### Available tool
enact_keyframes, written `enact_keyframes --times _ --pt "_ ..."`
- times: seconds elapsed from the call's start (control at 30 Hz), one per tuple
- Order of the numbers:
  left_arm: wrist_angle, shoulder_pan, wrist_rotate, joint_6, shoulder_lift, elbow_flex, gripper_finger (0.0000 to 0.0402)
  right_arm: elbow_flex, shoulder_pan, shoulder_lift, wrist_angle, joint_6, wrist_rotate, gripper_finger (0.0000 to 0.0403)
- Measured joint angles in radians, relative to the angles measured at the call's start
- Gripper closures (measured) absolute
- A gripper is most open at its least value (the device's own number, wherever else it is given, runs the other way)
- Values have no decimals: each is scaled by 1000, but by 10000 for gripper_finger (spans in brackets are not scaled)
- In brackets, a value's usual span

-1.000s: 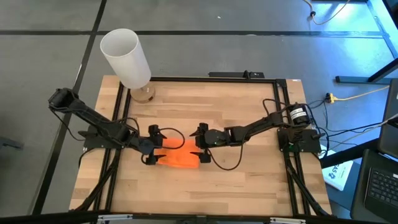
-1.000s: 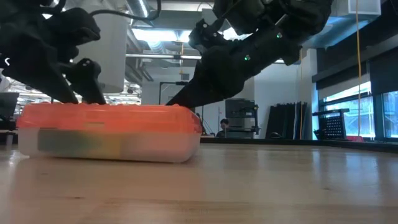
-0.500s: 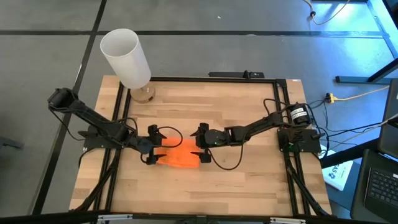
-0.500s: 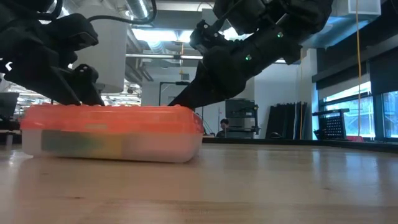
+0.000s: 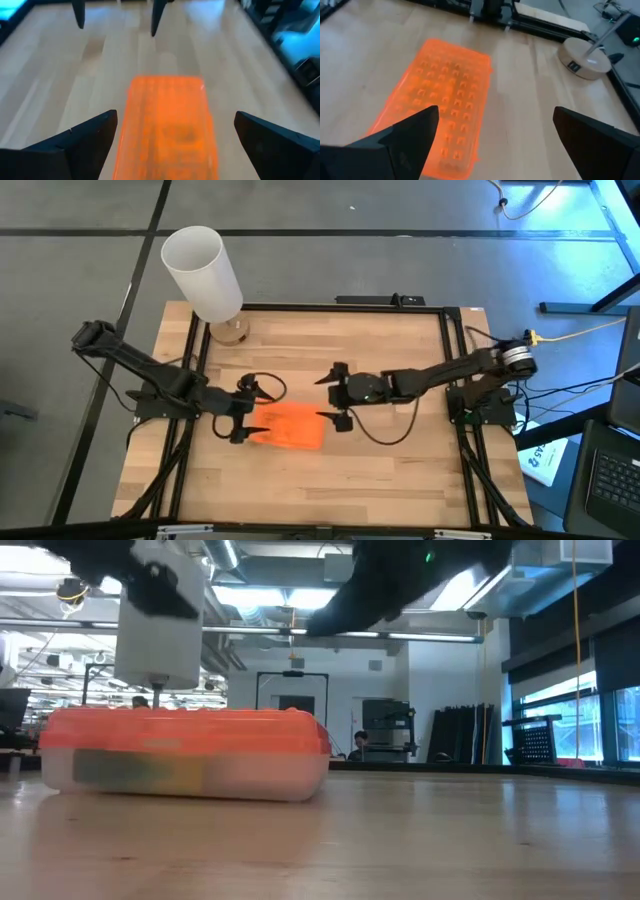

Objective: Pack school essentials
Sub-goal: Return to Home Position

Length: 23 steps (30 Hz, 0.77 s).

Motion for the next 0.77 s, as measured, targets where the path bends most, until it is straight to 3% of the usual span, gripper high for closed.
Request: enact_keyframes --times 0.27,0.43,0.63,0.77 --pt "1 0 15 -5 -99 65 4 1 0 -172 -137 69 0 8" --pt "-2 1 16 -10 -129 107 4 1 0 -227 -167 204 9 8" --pt "-52 1 16 22 -144 158 4 1 3 -236 -234 292 171 8" --pt "-58 1 23 19 -143 164 4 1 4 -237 -254 265 171 8"
